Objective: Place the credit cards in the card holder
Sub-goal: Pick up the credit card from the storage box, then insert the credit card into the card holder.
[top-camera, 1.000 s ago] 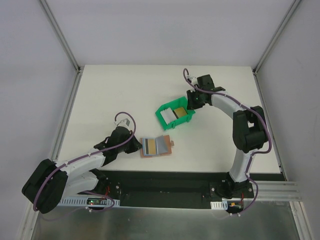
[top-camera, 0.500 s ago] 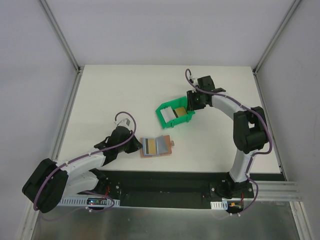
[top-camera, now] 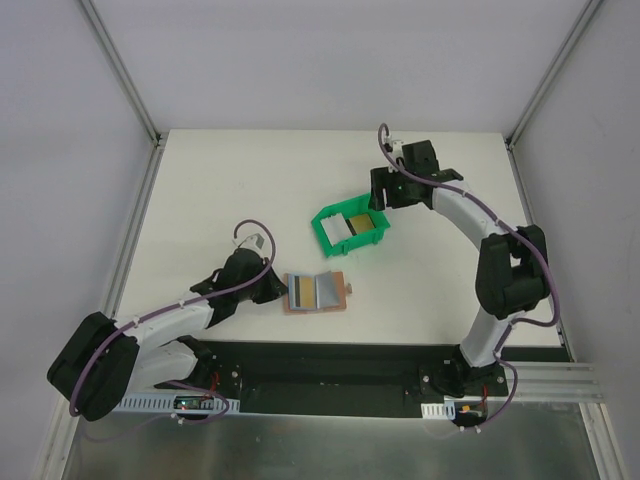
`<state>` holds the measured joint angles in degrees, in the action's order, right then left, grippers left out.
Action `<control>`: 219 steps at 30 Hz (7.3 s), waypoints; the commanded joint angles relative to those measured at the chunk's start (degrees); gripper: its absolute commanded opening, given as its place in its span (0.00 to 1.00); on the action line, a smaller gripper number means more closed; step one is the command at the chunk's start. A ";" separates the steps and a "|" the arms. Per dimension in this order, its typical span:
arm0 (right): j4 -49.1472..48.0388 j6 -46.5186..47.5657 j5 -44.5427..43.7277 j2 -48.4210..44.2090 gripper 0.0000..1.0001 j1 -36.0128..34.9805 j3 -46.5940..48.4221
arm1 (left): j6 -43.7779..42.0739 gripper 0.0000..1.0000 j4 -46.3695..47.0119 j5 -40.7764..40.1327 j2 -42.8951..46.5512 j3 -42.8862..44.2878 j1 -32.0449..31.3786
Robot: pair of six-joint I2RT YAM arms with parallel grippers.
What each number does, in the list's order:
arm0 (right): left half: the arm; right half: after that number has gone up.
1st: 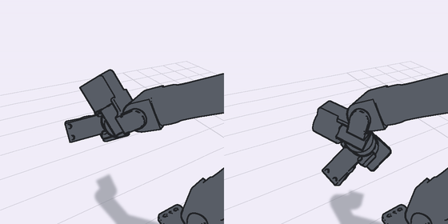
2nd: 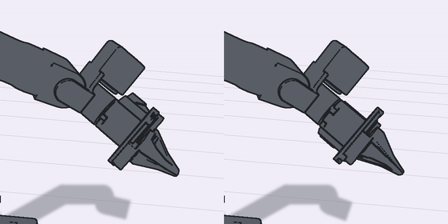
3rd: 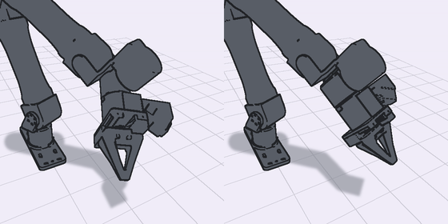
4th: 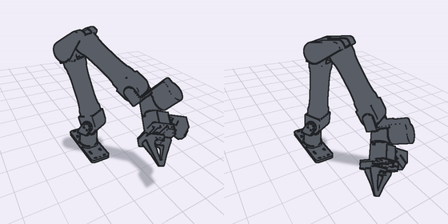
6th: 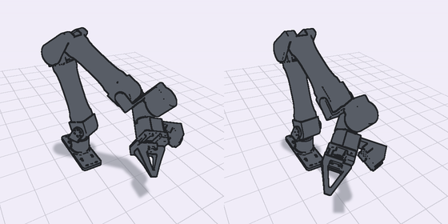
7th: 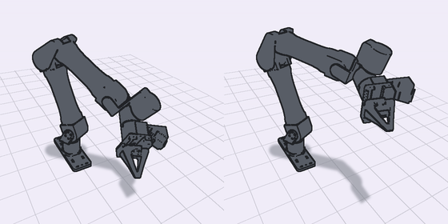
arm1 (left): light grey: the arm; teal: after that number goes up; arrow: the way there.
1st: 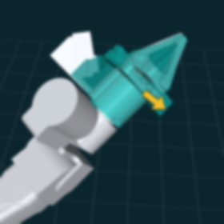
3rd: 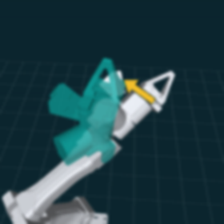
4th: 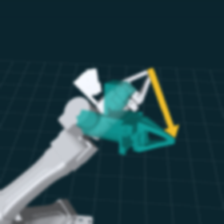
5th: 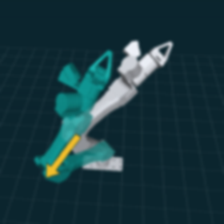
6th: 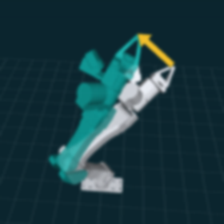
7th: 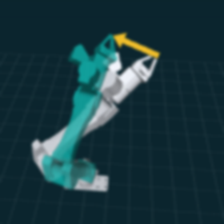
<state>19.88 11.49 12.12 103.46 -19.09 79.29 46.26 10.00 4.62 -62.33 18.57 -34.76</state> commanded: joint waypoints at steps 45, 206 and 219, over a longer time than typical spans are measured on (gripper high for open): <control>-5.99 -12.98 17.23 10.71 0.72 -9.21 5.00 | -0.82 0.00 0.81 3.64 -2.89 3.84 0.40; -23.14 -40.66 -9.66 -21.99 0.00 -31.36 -32.26 | 1.46 0.00 2.31 7.16 3.88 2.61 -1.18; -20.14 -43.21 -7.82 -14.70 0.00 -31.36 -32.26 | 1.38 0.00 2.22 6.45 3.17 4.02 -2.76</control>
<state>-0.10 -30.04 3.75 87.46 -50.46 46.59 47.22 11.27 11.44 -59.59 20.78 -36.75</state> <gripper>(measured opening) 0.009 0.007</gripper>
